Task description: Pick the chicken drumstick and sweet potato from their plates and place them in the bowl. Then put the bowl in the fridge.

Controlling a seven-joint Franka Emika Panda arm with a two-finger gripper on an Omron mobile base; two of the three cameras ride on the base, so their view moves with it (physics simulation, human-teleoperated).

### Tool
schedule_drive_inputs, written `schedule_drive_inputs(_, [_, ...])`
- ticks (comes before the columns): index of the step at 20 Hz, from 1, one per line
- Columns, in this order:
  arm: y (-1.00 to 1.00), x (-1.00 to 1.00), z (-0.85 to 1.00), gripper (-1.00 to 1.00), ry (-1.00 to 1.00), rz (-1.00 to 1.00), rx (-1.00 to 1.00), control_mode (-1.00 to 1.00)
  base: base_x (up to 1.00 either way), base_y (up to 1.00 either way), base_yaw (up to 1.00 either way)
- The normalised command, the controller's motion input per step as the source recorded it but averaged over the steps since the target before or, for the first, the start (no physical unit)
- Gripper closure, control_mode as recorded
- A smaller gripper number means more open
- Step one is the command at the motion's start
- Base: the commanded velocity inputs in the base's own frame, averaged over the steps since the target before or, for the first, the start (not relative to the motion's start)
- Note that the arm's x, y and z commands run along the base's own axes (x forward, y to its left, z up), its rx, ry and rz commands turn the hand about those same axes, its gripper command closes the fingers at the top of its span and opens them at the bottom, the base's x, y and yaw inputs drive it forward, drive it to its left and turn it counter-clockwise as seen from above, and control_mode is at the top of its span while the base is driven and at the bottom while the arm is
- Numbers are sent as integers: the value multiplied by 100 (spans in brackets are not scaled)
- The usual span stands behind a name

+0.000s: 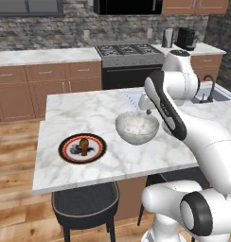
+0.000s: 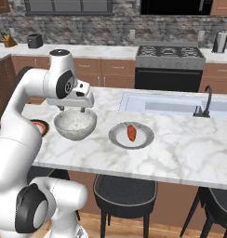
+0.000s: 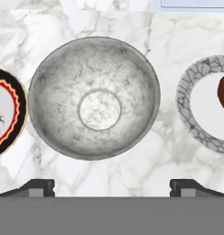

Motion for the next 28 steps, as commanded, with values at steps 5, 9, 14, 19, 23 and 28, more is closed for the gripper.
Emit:
schedule_drive_inputs(5, [0, 0, 0, -100, 0, 0, 0, 100, 39, 23, -1])
schedule_drive_inputs(9, [0, 0, 0, -100, 0, 0, 0, 100, 0, 0, 0])
schedule_drive_inputs(14, [0, 0, 0, -100, 0, 0, 0, 100, 0, 0, 0])
schedule_drive_inputs(19, [0, 0, 0, -100, 0, 0, 0, -100, 0, 0, 0])
schedule_drive_inputs(23, [0, 0, 0, -100, 0, 0, 0, -100, 0, 0, 0])
schedule_drive_inputs(28, [0, 0, 0, -100, 0, 0, 0, -100, 0, 0, 0])
